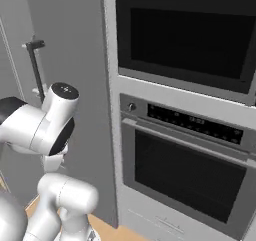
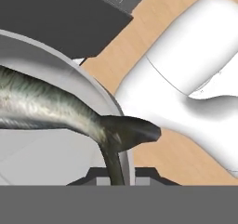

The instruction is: Take the meat container that has the fish and place it on the second highest rack of the freezer. Then take the vegetable container that has the sweet potato and cucumber and place it on the highest rack of the freezer.

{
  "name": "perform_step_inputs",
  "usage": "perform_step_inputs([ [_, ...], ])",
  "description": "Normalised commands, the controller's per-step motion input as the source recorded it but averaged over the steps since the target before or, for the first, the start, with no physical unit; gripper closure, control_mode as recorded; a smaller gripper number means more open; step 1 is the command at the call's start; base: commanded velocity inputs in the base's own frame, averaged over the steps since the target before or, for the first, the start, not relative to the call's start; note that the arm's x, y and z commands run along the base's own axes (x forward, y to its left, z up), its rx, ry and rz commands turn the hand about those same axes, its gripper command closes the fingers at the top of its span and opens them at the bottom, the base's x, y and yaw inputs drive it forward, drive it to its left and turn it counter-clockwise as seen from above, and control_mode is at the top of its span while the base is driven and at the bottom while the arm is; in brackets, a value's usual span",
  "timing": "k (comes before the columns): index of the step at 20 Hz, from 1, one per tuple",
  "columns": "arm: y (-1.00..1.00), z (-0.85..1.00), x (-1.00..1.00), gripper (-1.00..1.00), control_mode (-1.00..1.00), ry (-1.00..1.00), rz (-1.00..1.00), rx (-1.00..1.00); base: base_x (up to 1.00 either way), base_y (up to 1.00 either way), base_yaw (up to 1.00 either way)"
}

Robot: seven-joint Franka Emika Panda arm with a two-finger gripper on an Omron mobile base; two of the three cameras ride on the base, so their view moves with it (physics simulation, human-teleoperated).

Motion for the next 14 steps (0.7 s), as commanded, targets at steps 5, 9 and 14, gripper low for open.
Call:
perform_step_inputs([
  [5,0.0,0.0,0.0,1.0,1.0,0.0,0.0,0.0,0.32,0.95,0.27],
  [9,0.0,0.0,0.0,1.0,1.0,0.0,0.0,0.0,0.66,0.51,0.21],
  [14,0.0,0.0,0.0,1.0,1.0,0.0,0.0,0.0,0.79,0.39,0.18],
])
